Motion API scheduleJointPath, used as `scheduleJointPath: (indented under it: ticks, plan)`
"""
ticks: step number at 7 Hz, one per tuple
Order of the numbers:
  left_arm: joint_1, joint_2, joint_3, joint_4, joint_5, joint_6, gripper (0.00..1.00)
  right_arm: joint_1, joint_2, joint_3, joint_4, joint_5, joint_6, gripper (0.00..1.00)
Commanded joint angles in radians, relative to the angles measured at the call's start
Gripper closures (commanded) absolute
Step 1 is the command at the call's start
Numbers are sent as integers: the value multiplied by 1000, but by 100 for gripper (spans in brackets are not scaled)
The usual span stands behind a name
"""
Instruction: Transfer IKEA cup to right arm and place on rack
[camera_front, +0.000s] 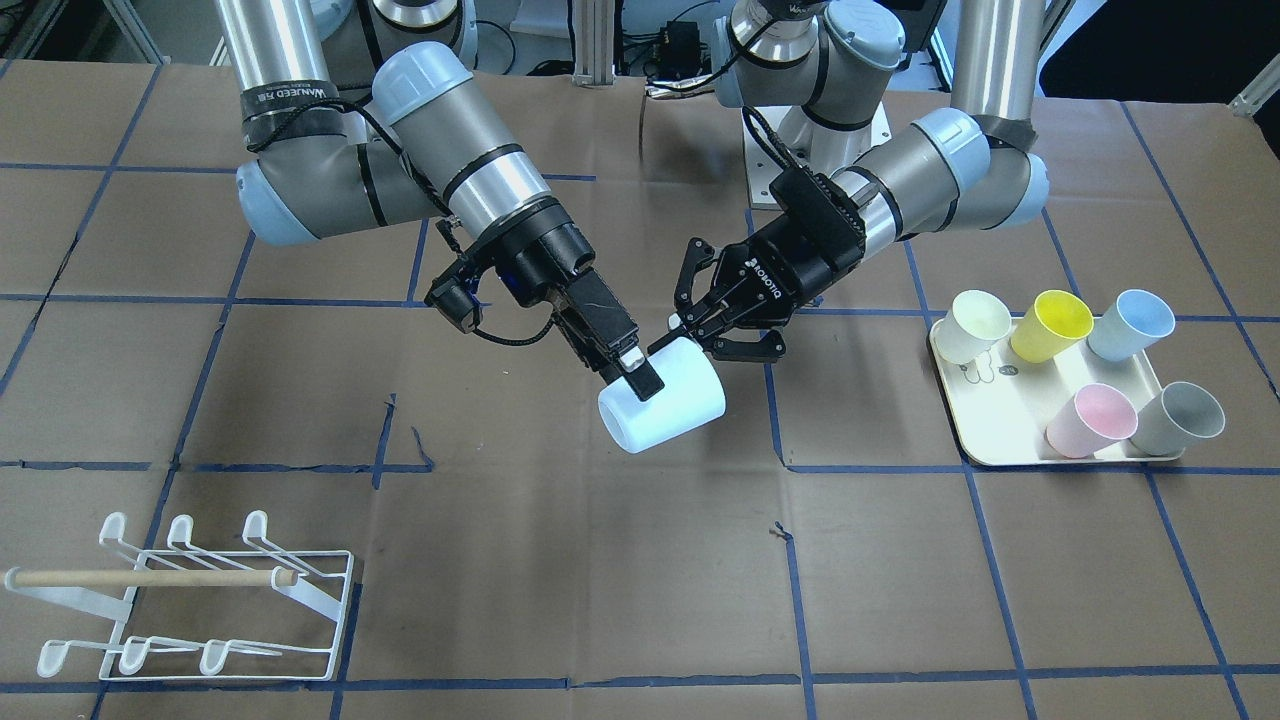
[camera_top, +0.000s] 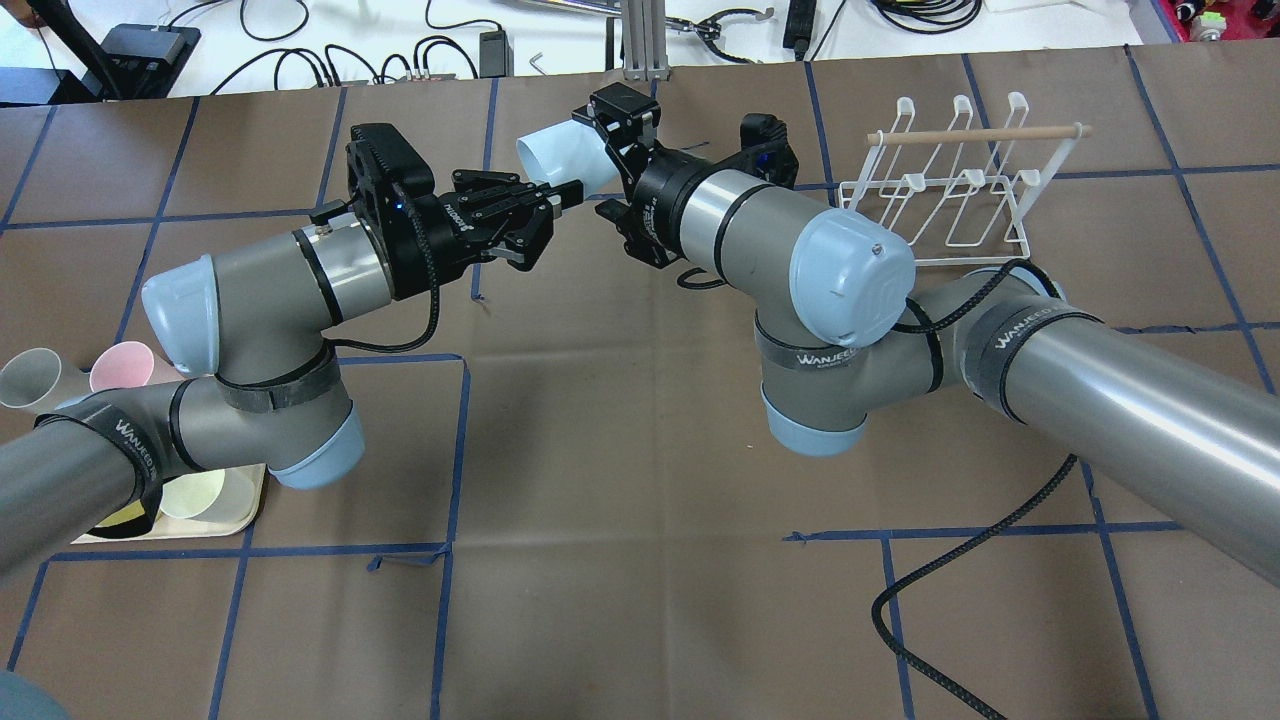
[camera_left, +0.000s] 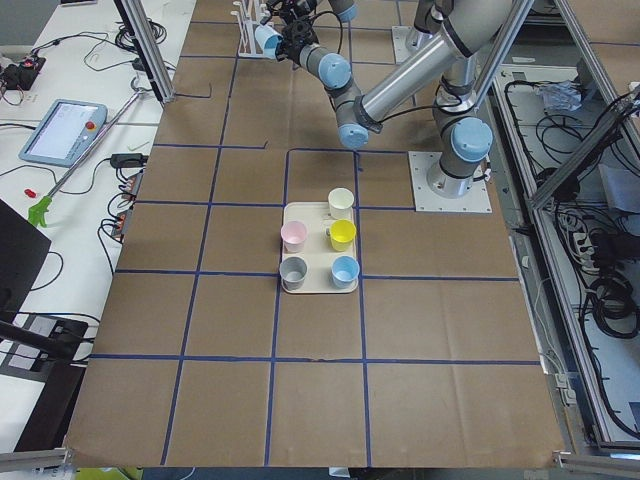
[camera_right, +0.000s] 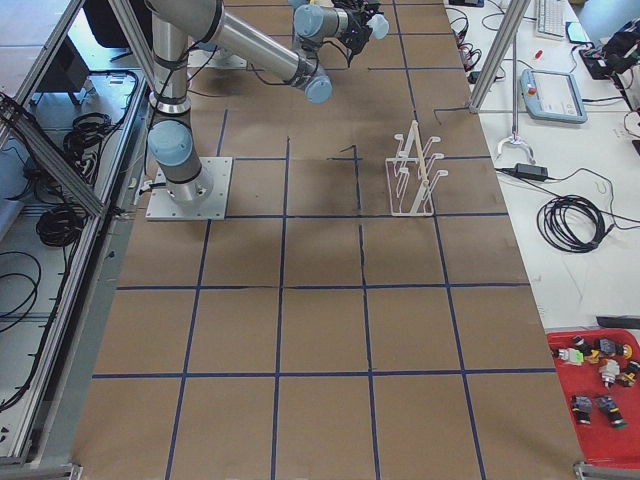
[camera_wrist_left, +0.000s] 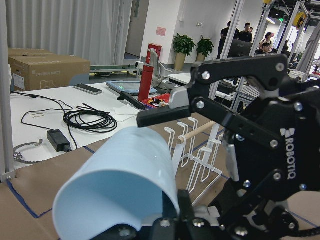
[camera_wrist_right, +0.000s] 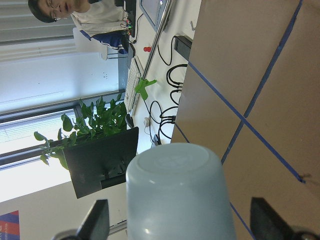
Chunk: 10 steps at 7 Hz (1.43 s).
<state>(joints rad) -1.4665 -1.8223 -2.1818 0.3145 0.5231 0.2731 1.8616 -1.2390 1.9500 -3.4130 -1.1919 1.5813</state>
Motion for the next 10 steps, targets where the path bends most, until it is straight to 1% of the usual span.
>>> scheduleJointPath:
  ticks: [1,3,6,8,9,10]
  plan:
    - [0,0,-1,0,0,0,98,2,12,-10,4,0,0,0]
    - [0,0,1,0,0,0,98,2,24,-13,4,-2,2,0]
    - [0,0,1,0,0,0,98,4,53,-60,11,-2,3,0]
    - [0,-2,1,0,1,0,98,4,53,-59,9,-2,2,0]
    - [0,-2,1,0,2,0,98,4,53,-57,11,-6,2,4]
    - [0,0,1,0,0,0,98,4,53,-56,11,-6,0,28]
